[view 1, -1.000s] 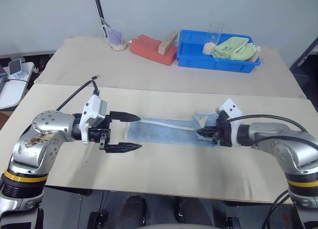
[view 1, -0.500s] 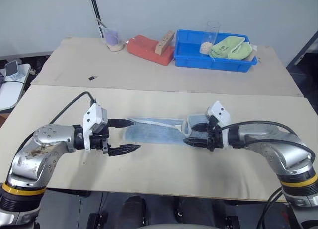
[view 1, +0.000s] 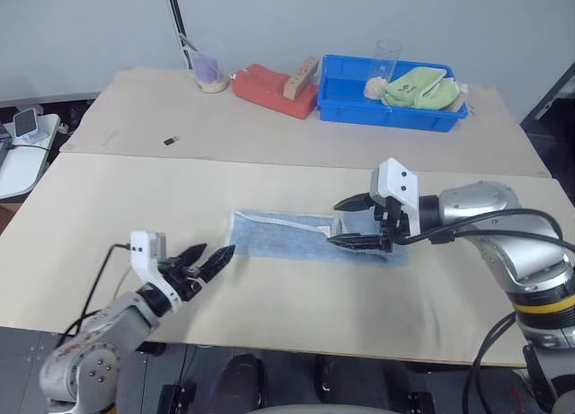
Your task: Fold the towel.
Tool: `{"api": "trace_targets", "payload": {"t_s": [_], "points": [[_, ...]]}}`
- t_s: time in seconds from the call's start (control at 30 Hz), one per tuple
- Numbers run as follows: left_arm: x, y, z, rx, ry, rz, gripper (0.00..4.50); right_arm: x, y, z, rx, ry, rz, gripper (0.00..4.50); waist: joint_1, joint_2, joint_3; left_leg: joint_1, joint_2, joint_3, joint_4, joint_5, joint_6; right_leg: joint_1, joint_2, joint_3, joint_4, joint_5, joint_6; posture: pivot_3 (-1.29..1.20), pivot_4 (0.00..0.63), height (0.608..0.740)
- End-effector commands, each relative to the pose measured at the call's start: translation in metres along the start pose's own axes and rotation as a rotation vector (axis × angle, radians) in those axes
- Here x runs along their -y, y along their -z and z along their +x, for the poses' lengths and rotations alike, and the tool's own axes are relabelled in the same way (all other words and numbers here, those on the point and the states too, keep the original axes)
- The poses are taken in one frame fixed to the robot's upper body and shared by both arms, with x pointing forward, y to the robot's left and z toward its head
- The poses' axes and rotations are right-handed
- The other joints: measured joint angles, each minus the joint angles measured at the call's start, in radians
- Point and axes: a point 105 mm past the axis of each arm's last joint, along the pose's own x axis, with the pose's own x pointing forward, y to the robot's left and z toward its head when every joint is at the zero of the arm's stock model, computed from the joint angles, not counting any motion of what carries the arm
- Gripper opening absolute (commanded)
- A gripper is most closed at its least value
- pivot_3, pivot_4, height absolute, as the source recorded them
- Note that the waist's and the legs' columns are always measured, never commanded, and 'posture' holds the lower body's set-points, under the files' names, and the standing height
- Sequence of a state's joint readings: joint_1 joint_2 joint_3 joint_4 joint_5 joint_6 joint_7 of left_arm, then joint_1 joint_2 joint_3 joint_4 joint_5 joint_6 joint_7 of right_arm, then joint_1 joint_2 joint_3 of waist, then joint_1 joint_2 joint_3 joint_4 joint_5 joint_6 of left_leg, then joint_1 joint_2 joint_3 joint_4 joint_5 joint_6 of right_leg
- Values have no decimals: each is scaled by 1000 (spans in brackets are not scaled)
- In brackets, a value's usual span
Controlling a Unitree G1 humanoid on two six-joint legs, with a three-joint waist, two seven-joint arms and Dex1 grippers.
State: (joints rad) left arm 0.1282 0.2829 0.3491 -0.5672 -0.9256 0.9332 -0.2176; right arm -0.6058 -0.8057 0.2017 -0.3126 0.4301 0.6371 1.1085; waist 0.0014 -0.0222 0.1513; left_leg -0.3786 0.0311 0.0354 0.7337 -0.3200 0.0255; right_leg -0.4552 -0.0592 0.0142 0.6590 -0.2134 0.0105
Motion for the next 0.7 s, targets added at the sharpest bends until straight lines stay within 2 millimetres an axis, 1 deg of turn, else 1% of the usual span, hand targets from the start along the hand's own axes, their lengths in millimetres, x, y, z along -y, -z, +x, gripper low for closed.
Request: {"api": "trace_targets", "payload": {"t_s": [0.03,0.1,0.17,0.3,0.37,0.43,0.47,0.5,0.53,0.57,0.7], "points": [[14,-1,12,5,-29,-29,4500,-1,-12,-5,22,-50,-61,3473,4,0,0,0,0,0,0,0,0,0,0,0,0,0,0,0,150,675],[11,4,21,-19,-81,-57,4500,-2,-13,-7,17,-73,-74,3473,5,0,0,1,-1,0,0,0,0,0,0,0,0,0,0,0,150,675],[8,8,25,-41,-124,-66,4500,-2,-14,-8,13,-88,-79,3473,5,0,0,1,-2,0,0,0,0,0,0,0,0,0,-1,0,150,675],[13,14,34,-80,-125,-95,4500,-7,-15,-13,-1,-142,-98,3473,5,0,0,1,-2,0,0,0,0,0,0,0,2,0,-1,0,150,675],[20,15,42,-92,-109,-105,4500,-6,-17,-15,-3,-156,-112,3473,6,0,0,2,-2,0,0,0,0,1,0,0,2,0,-1,0,150,675],[24,16,49,-107,-99,-96,3960,-5,-19,-16,-3,-162,-123,3525,9,0,0,2,-3,0,0,0,-1,1,0,0,2,0,-1,0,150,675],[24,16,50,-109,-102,-94,3622,-5,-19,-17,-3,-164,-126,3525,9,0,0,2,-3,0,0,0,-1,2,0,0,2,0,-1,0,150,675],[23,15,52,-106,-107,-93,3036,-5,-19,-17,-3,-164,-127,3525,9,0,0,2,-3,0,0,0,-1,2,0,0,2,0,-1,0,150,675],[22,14,53,-103,-113,-94,2755,-4,-19,-17,-3,-163,-127,3525,9,0,0,2,-3,0,0,0,-1,2,0,0,1,0,-1,0,150,675],[22,12,53,-98,-118,-97,2171,-4,-19,-18,-3,-163,-127,3525,9,0,0,2,-3,0,0,0,-1,2,0,0,1,0,-1,0,150,675],[25,6,56,-79,-115,-90,342,-2,-19,-21,-2,-154,-123,3525,9,0,0,1,-3,0,0,0,-1,1,0,0,1,0,-1,0,150,675]]}}
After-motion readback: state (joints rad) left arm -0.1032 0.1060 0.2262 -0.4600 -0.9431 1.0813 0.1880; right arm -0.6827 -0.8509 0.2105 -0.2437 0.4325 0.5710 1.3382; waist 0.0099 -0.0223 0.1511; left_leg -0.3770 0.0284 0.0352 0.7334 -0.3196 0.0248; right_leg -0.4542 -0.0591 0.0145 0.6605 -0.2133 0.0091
